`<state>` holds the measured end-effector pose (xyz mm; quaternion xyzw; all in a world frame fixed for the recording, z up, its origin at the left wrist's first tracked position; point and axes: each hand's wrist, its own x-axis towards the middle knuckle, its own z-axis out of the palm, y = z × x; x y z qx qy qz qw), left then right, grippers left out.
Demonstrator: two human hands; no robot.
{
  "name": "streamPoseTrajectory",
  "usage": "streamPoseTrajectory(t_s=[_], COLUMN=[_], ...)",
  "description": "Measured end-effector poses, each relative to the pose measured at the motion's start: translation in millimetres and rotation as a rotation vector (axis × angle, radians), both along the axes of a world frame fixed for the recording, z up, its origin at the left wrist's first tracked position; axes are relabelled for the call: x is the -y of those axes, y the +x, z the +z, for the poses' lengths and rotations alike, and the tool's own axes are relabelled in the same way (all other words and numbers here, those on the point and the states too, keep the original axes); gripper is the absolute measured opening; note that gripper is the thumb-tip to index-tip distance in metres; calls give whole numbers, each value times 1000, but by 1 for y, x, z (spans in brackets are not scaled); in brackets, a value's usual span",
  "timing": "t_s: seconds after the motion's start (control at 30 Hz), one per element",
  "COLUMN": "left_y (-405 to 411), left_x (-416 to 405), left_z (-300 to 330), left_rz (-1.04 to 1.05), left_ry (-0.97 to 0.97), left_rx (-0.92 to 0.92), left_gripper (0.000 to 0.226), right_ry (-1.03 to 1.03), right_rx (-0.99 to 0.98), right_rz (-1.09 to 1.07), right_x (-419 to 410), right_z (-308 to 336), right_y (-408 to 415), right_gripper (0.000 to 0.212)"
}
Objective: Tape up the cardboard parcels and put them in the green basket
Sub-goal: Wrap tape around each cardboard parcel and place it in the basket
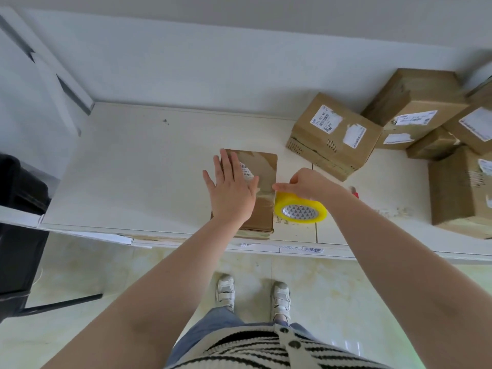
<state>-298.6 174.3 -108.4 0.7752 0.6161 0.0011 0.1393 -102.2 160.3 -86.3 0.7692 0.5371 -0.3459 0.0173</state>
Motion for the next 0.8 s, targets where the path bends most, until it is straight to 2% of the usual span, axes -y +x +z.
streamPoseTrajectory(t_s=[0.2,0.4,0.53,0.63,0.8], left_y=[-24,-48,-65,-72,-79], left_x=[-13,-29,-44,-48,-62], left_z=[-1,6,12,16,34], left_rz=[35,68,93,66,68], left_ry=[-74,-228,-392,-446,-609], left_rx=[107,231,272,260,239], left_gripper=[96,117,118,113,130], right_ry=[91,105,129,110,132], right_rx=[-99,66,149,210,296], right_rz=[43,103,160,161,151], right_x=[4,-13,-25,-33,-41], right_z=[20,44,58,65,69], right_y=[8,-25,-52,-65,-86], right_gripper=[64,61,60,59,53])
